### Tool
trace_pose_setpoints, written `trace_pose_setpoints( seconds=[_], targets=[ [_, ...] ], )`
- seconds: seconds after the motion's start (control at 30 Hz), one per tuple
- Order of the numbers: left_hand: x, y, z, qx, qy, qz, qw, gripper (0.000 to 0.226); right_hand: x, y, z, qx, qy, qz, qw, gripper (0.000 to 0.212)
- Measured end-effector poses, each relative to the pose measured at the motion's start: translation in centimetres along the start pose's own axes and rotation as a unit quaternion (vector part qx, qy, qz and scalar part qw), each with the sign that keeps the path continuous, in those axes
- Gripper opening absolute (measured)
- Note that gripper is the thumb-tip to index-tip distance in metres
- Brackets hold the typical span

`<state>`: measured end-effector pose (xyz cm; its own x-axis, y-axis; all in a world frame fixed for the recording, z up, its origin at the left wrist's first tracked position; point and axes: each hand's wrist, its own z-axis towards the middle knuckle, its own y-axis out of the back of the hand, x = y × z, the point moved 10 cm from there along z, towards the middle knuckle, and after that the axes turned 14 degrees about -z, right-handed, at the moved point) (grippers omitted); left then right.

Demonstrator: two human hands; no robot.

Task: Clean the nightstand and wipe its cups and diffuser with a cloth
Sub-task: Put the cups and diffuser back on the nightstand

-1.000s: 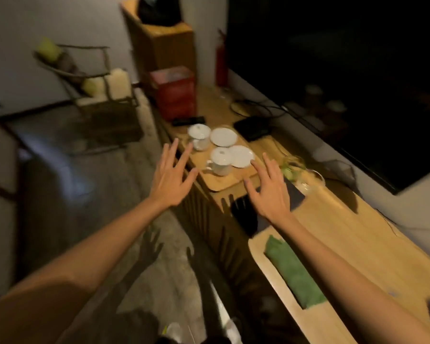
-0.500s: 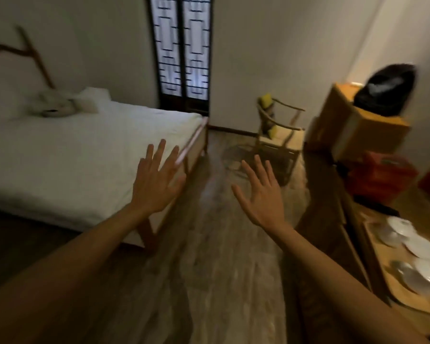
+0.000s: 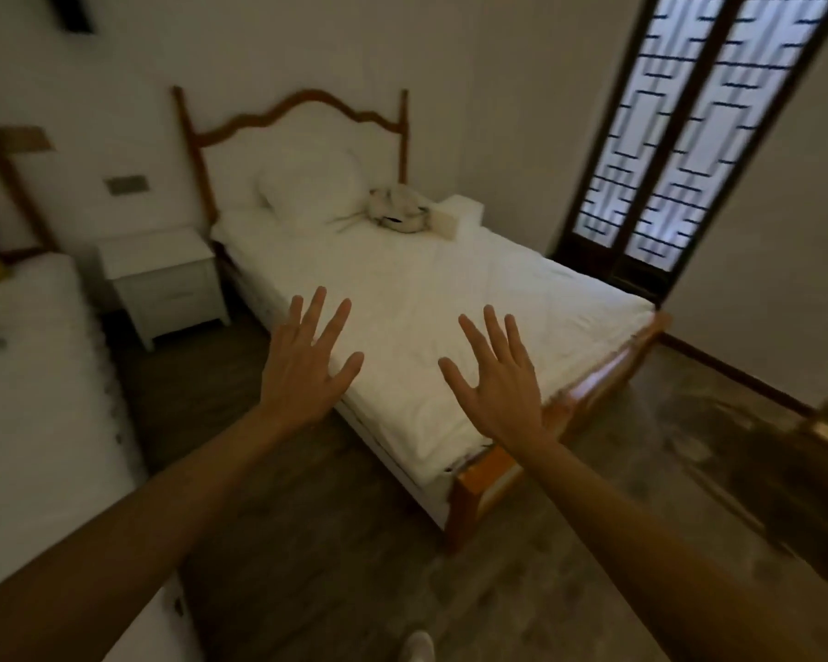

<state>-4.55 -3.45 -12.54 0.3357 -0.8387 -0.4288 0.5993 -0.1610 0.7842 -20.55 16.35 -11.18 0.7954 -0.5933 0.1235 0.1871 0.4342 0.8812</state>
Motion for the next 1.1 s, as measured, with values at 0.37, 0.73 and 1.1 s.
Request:
trace_pose_setpoints(
  seconds=[0.37, 0.73, 1.1],
  targets=[
    [20.4, 4.6, 16.3, -0.079, 0.125, 0.069, 0.987, 0.073, 14.1, -15.8, 27.8, 0.022, 0.162, 0.069, 0.984, 0.07],
    [41.2, 5.8, 27.5, -0.123, 0.225, 0.11, 0.96, 0.074, 32.0, -31.1, 45.8, 0.083, 0.263, 0.137, 0.951, 0.078],
    [66.0, 11.6, 43.0, -0.151, 0.274, 0.136, 0.94, 0.075, 50.7, -45.4, 68.3, 0.111, 0.285, 0.156, 0.939, 0.073]
  ],
)
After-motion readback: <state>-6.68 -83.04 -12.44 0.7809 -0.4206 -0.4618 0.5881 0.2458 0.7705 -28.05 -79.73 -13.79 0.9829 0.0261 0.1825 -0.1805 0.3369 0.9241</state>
